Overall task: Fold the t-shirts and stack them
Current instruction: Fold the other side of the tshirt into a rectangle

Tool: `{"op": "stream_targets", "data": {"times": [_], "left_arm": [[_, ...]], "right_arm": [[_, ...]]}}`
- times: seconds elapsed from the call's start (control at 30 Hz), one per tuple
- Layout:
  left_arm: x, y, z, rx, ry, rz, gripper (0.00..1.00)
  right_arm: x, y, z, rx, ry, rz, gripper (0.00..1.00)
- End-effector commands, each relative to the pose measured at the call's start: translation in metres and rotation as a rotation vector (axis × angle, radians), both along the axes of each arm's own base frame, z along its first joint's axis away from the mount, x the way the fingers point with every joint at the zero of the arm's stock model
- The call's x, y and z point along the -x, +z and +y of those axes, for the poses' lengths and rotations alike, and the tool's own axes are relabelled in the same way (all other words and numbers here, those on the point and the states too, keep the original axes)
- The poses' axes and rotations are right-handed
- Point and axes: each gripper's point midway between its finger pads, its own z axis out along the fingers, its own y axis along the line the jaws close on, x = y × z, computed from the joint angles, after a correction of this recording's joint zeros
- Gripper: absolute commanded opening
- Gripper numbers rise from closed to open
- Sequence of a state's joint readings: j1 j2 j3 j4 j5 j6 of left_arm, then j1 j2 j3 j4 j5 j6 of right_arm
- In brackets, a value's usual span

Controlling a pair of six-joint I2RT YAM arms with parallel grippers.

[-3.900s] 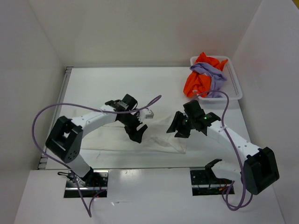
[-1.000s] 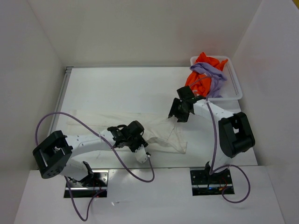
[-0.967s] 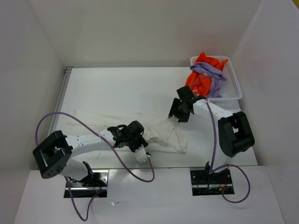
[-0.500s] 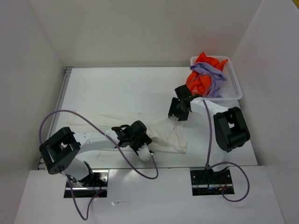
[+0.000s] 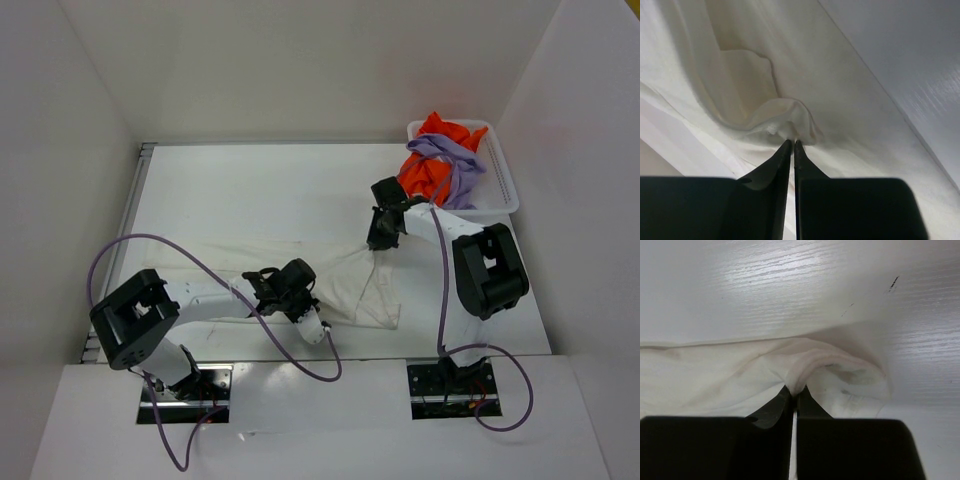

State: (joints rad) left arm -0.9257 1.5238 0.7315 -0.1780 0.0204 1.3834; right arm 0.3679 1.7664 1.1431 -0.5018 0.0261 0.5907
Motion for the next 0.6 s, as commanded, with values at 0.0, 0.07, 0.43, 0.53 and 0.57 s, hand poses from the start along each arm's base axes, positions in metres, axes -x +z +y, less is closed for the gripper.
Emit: {"op": "stream_targets", "data": {"times": [0.0, 0.07, 0.43, 0.53, 0.57], "left_arm": [[-0.001, 0.003, -0.007, 0.014, -0.01, 0.005, 0.11], [0.002, -0.001, -0.003, -0.004, -0.019, 0.012, 0.1], [0.01, -0.004, 0.008, -0.051, -0.012, 0.053, 0.43], [0.01, 0.008, 0.008, -0.032, 0.03, 0.068, 0.56], [0.009, 0.016, 0.009, -0.022, 0.052, 0.063, 0.6]], "right_arm": [[-0.014, 0.007, -0.012, 0.041, -0.027, -0.033, 0.0], [-0.012, 0.0, -0.017, 0.044, -0.046, -0.014, 0.02], [-0.035, 0.007, -0.018, 0.049, -0.041, -0.04, 0.4], [-0.032, 0.006, -0.015, 0.036, -0.032, -0.024, 0.51], [-0.033, 0.018, -0.015, 0.026, -0.032, -0.052, 0.54]]}}
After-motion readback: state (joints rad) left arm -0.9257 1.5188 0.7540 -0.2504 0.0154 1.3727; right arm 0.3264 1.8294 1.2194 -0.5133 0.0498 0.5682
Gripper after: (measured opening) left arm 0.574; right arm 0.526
